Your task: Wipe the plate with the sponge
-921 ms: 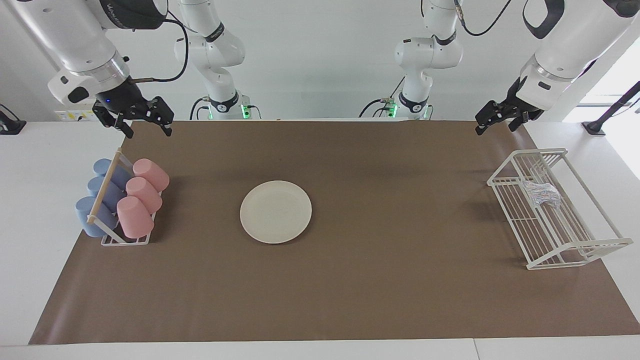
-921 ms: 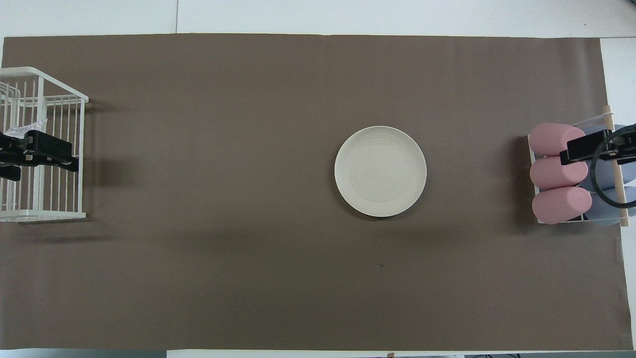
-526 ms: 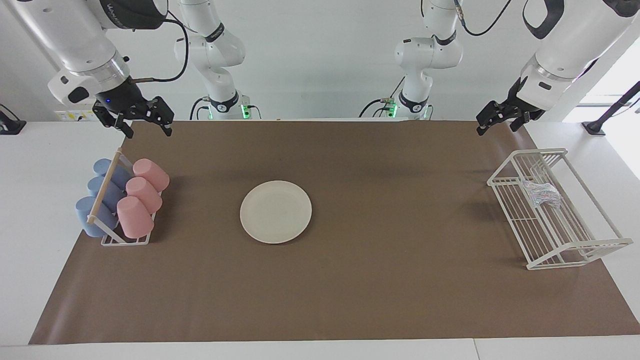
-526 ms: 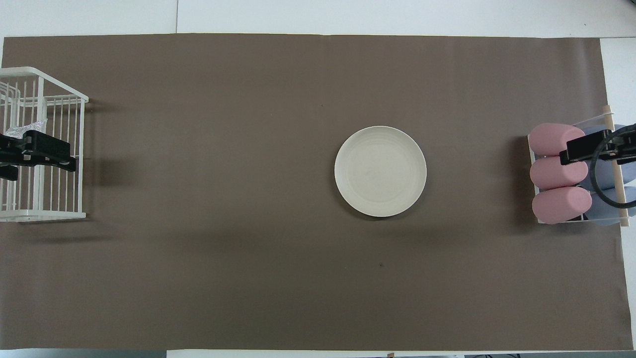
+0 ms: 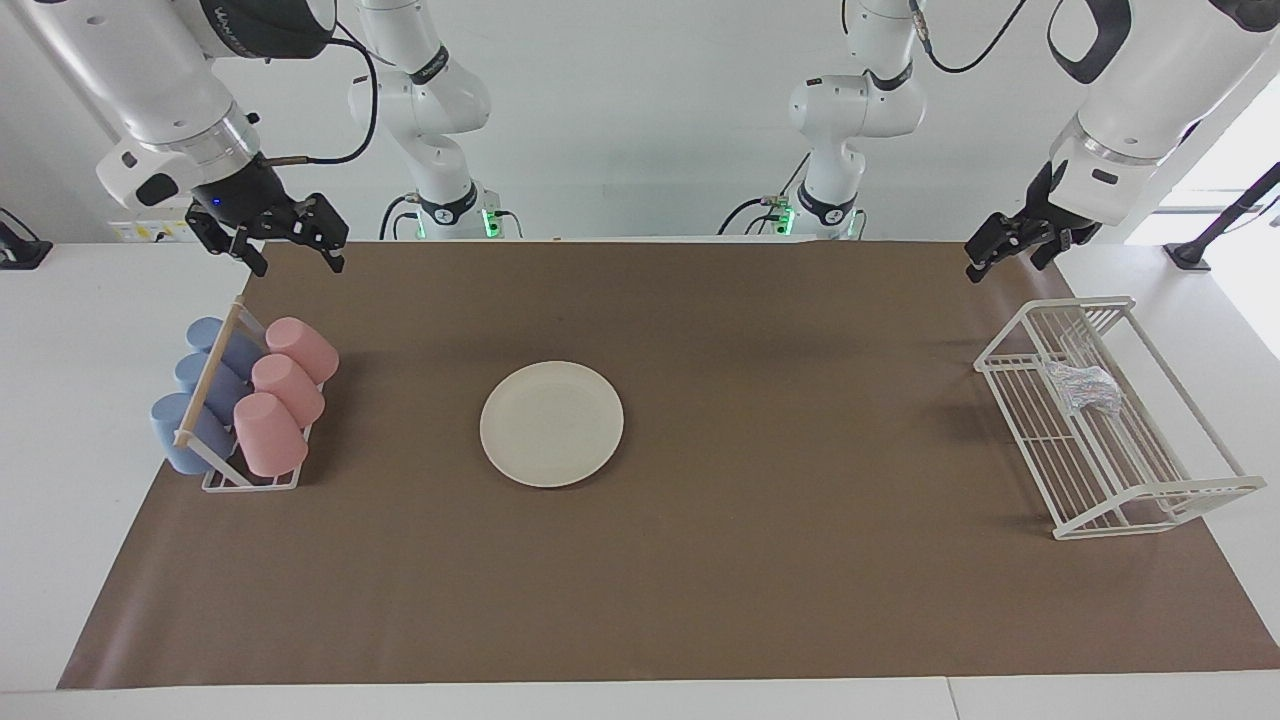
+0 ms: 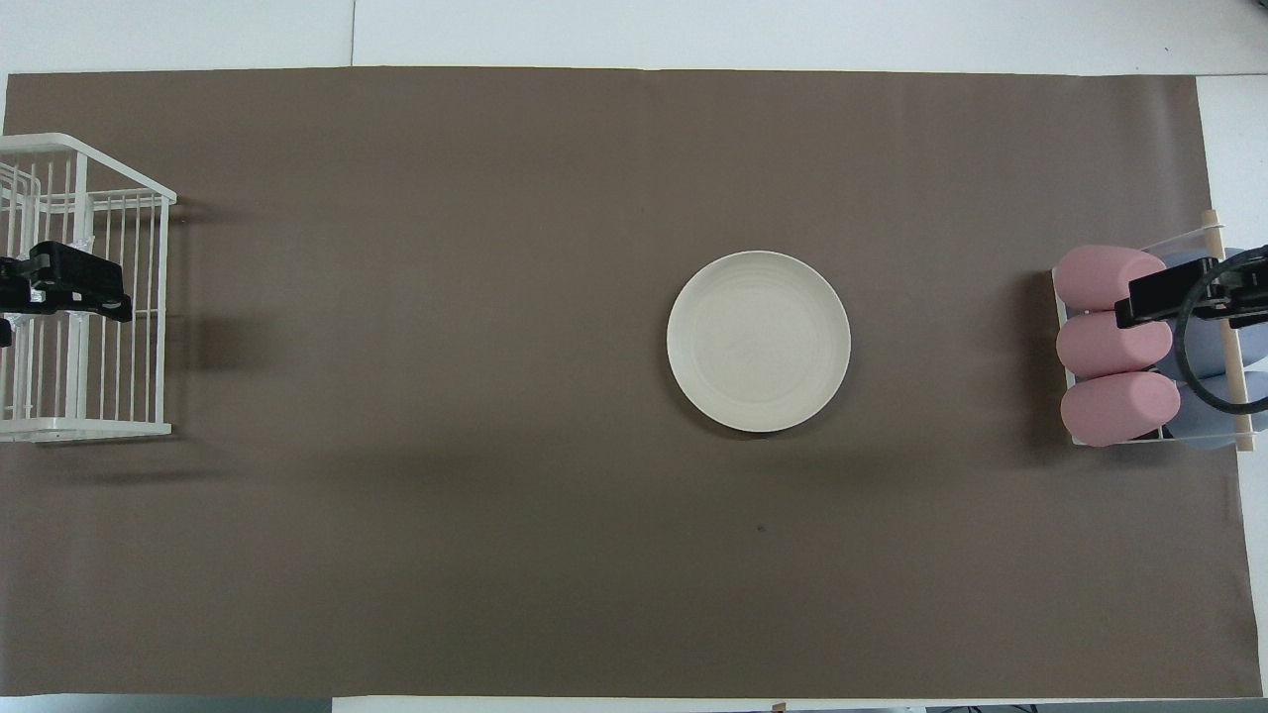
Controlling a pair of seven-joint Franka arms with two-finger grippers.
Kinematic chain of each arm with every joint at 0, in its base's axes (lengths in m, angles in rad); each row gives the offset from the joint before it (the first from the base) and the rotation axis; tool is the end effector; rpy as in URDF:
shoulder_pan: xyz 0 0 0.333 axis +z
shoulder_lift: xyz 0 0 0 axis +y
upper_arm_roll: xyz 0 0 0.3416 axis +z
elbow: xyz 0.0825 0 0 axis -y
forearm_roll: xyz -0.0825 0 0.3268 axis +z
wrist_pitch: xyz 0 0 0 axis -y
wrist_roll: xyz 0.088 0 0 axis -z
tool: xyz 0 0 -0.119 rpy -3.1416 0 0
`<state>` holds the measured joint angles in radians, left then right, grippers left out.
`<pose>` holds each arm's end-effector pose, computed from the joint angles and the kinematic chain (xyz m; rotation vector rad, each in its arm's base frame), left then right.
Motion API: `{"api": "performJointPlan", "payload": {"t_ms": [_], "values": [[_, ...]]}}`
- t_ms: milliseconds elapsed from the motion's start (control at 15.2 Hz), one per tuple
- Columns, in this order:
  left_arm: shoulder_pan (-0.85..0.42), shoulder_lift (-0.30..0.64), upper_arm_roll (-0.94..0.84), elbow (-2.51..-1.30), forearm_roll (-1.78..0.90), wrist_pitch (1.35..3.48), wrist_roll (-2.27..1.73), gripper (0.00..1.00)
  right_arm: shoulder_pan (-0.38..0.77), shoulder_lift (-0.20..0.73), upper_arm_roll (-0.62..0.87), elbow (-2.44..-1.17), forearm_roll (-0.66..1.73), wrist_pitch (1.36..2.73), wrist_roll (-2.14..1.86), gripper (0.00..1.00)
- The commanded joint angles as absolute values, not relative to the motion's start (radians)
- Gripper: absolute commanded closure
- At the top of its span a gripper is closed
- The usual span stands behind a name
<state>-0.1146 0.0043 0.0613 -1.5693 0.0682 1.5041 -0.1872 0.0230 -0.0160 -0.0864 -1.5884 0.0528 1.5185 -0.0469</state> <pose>0.4903 -0.0177 0.6313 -3.0568 -0.2083 0.0931 0.4848 -0.0247 0.6344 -3.0835 0.0233 0.0785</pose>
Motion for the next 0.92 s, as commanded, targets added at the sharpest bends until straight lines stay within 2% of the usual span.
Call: {"api": "performJointPlan", "payload": {"t_ms": [0,197,329,592,855], "values": [[-0.147,0.032,0.058,-1.588,0.194,1.545,-0.212,0.00,0.028,-0.014,-0.083,-1.578,0.032,1.516,-0.020,0.00],[-0.161,0.095,0.058,-1.589,0.346,1.569,-0.212,0.00,0.028,-0.014,-0.083,-1.580,0.032,1.516,-0.018,0.00],[-0.173,0.178,0.058,-1.582,0.447,1.583,-0.212,0.00,0.028,-0.015,-0.083,-1.580,0.032,1.516,-0.005,0.00],[-0.176,0.283,0.058,-1.578,0.621,1.649,-0.210,0.00,0.029,-0.015,-0.083,-1.582,0.032,1.509,0.017,0.00],[-0.193,0.428,0.060,-1.516,0.751,1.635,-0.210,0.00,0.031,-0.015,-0.083,-1.580,0.032,1.508,0.038,0.00]]}}
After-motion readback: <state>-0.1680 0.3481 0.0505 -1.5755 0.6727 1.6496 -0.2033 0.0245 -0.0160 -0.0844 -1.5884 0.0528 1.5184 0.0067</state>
